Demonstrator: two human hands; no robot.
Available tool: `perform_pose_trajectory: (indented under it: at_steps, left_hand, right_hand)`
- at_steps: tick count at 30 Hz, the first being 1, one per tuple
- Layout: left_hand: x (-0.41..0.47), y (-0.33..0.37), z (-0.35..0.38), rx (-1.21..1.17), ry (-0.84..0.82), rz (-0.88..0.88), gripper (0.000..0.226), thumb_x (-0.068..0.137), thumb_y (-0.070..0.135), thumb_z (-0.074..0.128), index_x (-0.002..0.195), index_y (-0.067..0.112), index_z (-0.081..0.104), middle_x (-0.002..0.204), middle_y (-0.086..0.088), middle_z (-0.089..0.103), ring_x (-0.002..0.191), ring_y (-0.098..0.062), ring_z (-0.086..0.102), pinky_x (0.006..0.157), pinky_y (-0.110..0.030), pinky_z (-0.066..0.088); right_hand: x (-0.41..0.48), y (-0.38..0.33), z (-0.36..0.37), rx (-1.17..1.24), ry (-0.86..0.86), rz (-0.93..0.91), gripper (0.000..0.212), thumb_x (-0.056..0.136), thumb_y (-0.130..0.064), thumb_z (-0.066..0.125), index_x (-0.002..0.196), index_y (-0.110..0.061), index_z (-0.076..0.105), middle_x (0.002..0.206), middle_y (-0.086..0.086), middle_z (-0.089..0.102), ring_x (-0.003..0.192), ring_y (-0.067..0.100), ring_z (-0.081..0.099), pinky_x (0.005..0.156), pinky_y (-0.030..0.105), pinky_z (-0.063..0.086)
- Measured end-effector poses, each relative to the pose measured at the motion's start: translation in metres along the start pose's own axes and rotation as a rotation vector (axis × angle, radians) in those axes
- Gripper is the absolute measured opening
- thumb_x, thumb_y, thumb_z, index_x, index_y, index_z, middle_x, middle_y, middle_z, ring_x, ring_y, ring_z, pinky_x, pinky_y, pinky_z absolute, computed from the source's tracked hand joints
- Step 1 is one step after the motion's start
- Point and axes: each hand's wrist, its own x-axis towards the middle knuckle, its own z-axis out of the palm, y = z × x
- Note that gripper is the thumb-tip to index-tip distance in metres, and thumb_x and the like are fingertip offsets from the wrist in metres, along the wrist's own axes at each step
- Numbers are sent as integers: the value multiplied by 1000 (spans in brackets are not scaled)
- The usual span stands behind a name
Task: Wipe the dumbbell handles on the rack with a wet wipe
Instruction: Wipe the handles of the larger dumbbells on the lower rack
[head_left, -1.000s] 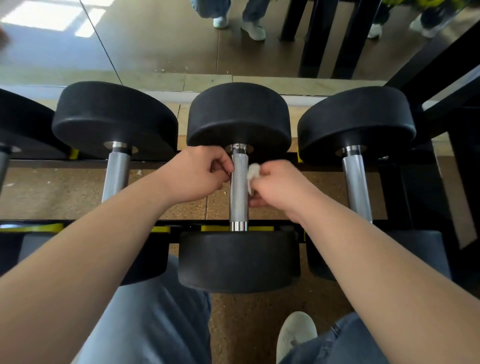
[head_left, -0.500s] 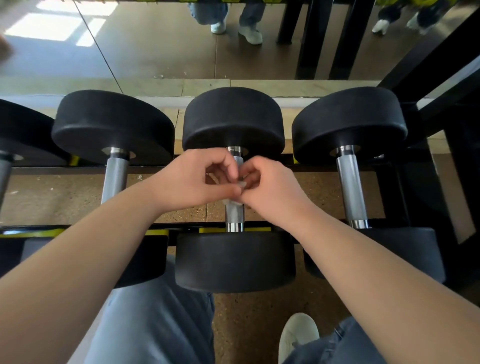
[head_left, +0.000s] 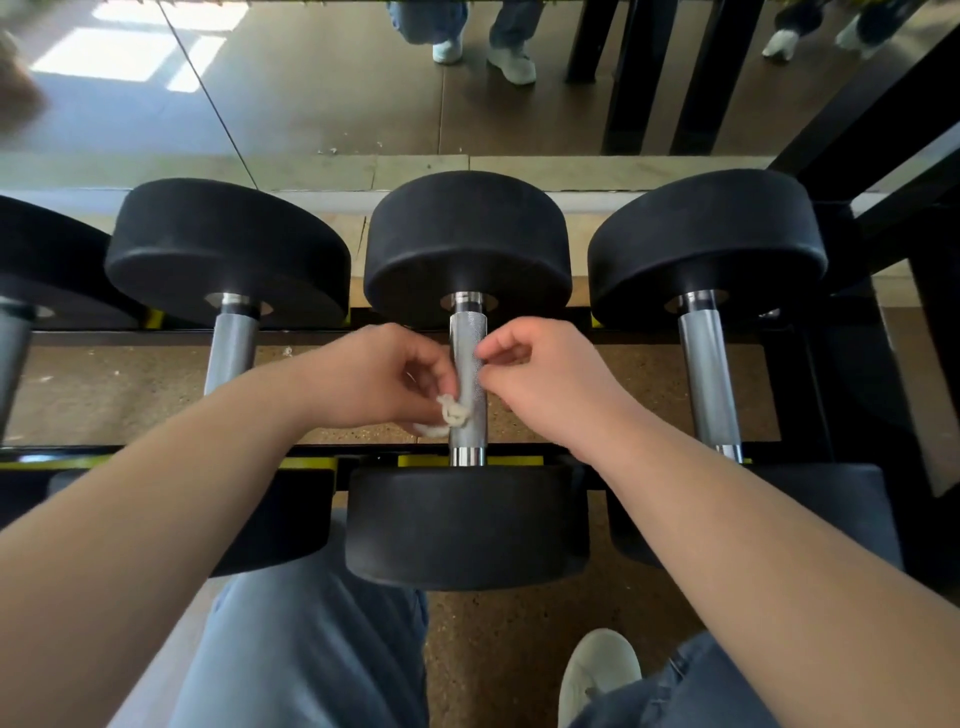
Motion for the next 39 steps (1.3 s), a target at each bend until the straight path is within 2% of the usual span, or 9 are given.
perform_pose_trajectory:
  at_steps: [3, 7, 9, 13, 18, 26, 34, 36, 39]
  left_hand:
    - [2, 1, 2, -86, 64, -32, 22, 83, 2, 80, 77, 21, 73, 82, -5, 75, 77, -21, 74, 73, -34, 64]
    - [15, 0, 7, -379, 456, -79, 16, 85, 6, 80, 79, 19, 74, 76, 0, 75, 76, -14, 73, 73, -31, 63]
    - [17, 1, 16, -490, 534, -111, 7, 86, 11, 80, 86, 17, 76, 81, -2, 77, 78, -14, 75, 73, -28, 63]
    - [9, -1, 18, -475, 376, -215, 8, 89, 15, 76, 96, 11, 74, 85, -7, 76, 75, -12, 74, 74, -27, 62]
    - [4, -2, 14, -521, 62, -376, 9, 90, 0, 72, 98, 3, 70, 90, -10, 76, 80, -15, 75, 70, -22, 62]
    - [32, 6, 18, -1038, 506, -284, 11, 94, 4, 68, 104, 9, 70, 95, -3, 74, 76, -5, 73, 65, -17, 57]
    - [-2, 1, 30, -738, 303, -377, 17, 82, 10, 81, 95, 2, 74, 91, -9, 79, 84, -13, 77, 73, -24, 61]
    - [-11, -1, 36, -777, 254, -427, 17, 82, 8, 80, 96, 1, 72, 89, -11, 79, 81, -14, 77, 71, -24, 62]
    - [1, 2, 36, -976, 371, -398, 13, 87, 6, 75, 100, 4, 71, 94, -11, 78, 79, -12, 76, 67, -21, 61]
  right_hand:
    - [-2, 1, -1, -7, 11, 4, 19, 95, -19, 68, 110, -31, 70, 101, -14, 66, 91, 2, 63, 72, 18, 48]
    - [-1, 1, -5, -34, 16, -21, 16, 99, -23, 63, 110, -31, 70, 101, -15, 65, 90, 0, 61, 68, 15, 42]
    - [-1, -1, -6, -45, 8, -36, 15, 99, -24, 63, 110, -31, 71, 101, -16, 65, 90, -1, 60, 67, 15, 41]
    - [1, -1, -9, -58, -3, -10, 15, 100, -29, 61, 109, -32, 73, 101, -16, 67, 92, 1, 62, 73, 19, 47]
    - [-2, -1, -4, -141, -72, -12, 13, 102, -32, 59, 105, -33, 72, 100, -18, 66, 88, -2, 59, 66, 14, 40]
    - [0, -3, -2, -158, -47, -34, 16, 103, -31, 58, 108, -29, 73, 102, -15, 67, 86, -2, 60, 62, 12, 38]
    - [1, -2, 0, -160, -50, -29, 13, 101, -30, 58, 100, -31, 72, 96, -16, 66, 86, 0, 61, 66, 15, 42]
    - [1, -3, 0, -166, -46, -20, 13, 101, -29, 59, 98, -31, 71, 96, -16, 66, 88, 1, 61, 66, 15, 42]
    - [1, -3, 0, -158, -46, -21, 14, 101, -29, 58, 99, -30, 72, 95, -15, 66, 86, 1, 61, 65, 16, 42]
